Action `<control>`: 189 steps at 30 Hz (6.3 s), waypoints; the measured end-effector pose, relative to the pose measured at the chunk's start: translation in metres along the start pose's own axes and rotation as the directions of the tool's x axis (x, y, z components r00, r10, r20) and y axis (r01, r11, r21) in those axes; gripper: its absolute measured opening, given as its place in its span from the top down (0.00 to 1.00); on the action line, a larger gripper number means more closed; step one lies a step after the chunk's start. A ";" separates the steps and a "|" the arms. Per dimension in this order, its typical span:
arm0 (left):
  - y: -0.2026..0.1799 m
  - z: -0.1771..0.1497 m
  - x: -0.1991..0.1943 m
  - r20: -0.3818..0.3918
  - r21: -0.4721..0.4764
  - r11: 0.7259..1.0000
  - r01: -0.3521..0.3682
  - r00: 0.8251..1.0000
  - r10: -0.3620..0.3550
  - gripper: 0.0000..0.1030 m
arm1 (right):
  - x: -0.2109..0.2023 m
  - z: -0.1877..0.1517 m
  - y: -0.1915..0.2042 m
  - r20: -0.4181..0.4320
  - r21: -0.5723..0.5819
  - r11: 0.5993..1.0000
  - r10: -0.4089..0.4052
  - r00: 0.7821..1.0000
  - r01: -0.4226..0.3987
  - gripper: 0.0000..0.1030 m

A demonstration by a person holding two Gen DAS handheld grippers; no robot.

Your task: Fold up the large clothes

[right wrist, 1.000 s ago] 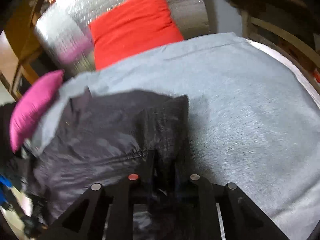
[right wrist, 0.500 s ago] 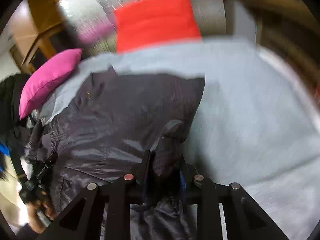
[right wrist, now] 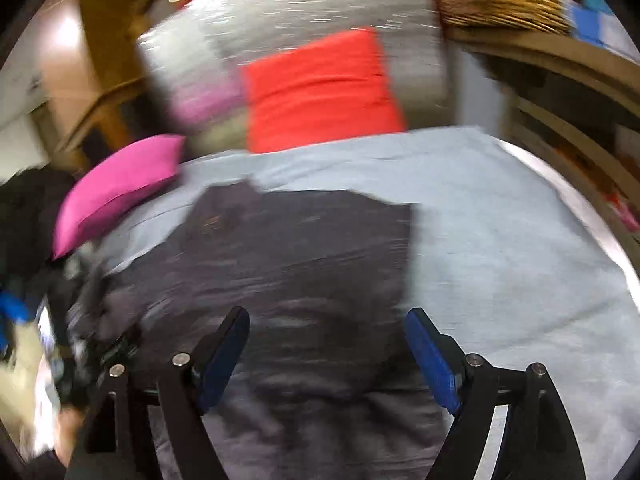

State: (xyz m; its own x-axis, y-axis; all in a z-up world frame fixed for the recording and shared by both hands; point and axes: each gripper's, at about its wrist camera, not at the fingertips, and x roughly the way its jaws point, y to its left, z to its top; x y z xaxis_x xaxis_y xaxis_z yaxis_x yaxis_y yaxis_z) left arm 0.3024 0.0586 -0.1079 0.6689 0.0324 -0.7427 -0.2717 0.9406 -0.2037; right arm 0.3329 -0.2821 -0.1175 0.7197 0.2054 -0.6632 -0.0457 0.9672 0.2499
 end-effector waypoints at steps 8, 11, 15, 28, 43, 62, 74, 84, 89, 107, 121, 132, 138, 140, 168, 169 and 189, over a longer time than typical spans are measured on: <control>0.016 0.000 0.019 -0.057 0.061 0.991 -0.122 0.990 0.125 0.44 | 0.054 -0.037 -0.017 -0.105 0.018 1.000 0.013 0.994 -0.011 0.19; 0.016 0.005 -0.002 0.013 0.035 0.984 -0.173 0.985 0.173 0.44 | 0.051 -0.043 -0.023 -0.102 0.027 0.999 0.026 0.994 -0.023 0.19; 0.003 0.016 -0.021 0.083 0.035 0.989 -0.141 0.987 0.138 0.41 | 0.050 -0.042 -0.018 -0.084 0.009 1.000 0.026 0.996 -0.025 0.16; -0.032 0.002 0.055 0.050 0.277 0.937 -0.213 0.977 0.207 0.22 | 0.065 0.031 -0.002 -0.055 -0.001 0.997 -0.076 0.996 0.076 0.15; -0.030 0.003 0.015 0.037 0.284 0.946 -0.157 0.988 0.153 0.18 | 0.034 -0.054 0.045 -0.141 -0.203 0.971 -0.159 0.977 0.129 0.11; 0.330 -0.028 -0.093 0.012 -0.226 0.842 -0.489 0.863 0.504 0.12 | -0.041 -0.153 0.099 -0.185 -0.275 0.958 -0.132 0.974 0.078 0.08; 0.395 -0.034 -0.040 0.008 -0.198 0.852 -0.485 0.868 0.497 0.07 | -0.043 -0.078 0.258 -0.077 -0.543 0.837 -0.121 0.990 0.060 0.08; 0.411 -0.042 -0.044 0.021 -0.285 0.872 -0.398 0.907 0.421 0.02 | 0.052 -0.063 0.483 -0.206 -0.640 0.738 0.106 0.973 -0.216 0.08; 0.410 -0.046 -0.044 0.040 -0.289 0.870 -0.399 0.903 0.427 0.00 | 0.111 -0.029 0.573 -0.292 -0.439 0.812 0.276 0.916 -0.385 0.08; 0.411 -0.064 -0.053 0.087 -0.300 0.870 -0.392 0.897 0.434 0.00 | 0.223 -0.021 0.649 -0.488 -0.327 0.864 0.191 0.851 -0.382 0.88; 0.417 -0.057 -0.053 0.059 -0.295 0.875 -0.383 0.907 0.417 0.00 | 0.006 0.082 0.438 -0.173 -0.262 0.908 0.288 0.942 -0.326 0.88; 0.422 -0.042 -0.047 0.004 -0.278 0.876 -0.395 0.911 0.413 0.00 | -0.056 0.102 0.194 -0.059 -0.074 0.992 0.094 0.994 -0.099 0.88; 0.406 -0.016 -0.064 -0.092 -0.370 0.867 -0.334 0.942 0.324 0.00 | -0.019 0.066 0.112 -0.145 -0.067 0.998 -0.014 0.989 0.004 0.88; 0.380 -0.004 -0.081 -0.031 -0.373 0.893 -0.251 0.966 0.258 0.00 | -0.005 0.052 0.094 -0.170 -0.060 0.998 -0.017 0.985 0.007 0.88; 0.098 0.017 0.041 -0.221 -0.196 0.980 0.022 0.973 -0.066 0.42 | 0.028 0.002 0.010 -0.192 -0.042 0.999 -0.040 0.981 0.033 0.89; 0.101 0.019 0.038 -0.218 -0.194 0.981 0.028 0.973 -0.071 0.42 | 0.029 -0.001 0.007 -0.197 -0.035 0.999 -0.037 0.980 0.031 0.89; 0.013 -0.007 0.051 0.033 0.310 0.938 -0.155 0.988 0.152 0.25 | 0.031 -0.013 -0.010 -0.237 0.023 1.000 0.016 0.971 -0.011 0.80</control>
State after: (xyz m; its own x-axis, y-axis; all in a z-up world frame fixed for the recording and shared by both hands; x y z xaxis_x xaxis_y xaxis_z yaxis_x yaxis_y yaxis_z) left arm 0.3278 0.0703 -0.1527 0.6420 0.1864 -0.7437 -0.1439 0.9821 0.1219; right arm 0.3465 -0.2832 -0.1490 0.5342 0.2503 -0.8074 -0.0375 0.9612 0.2732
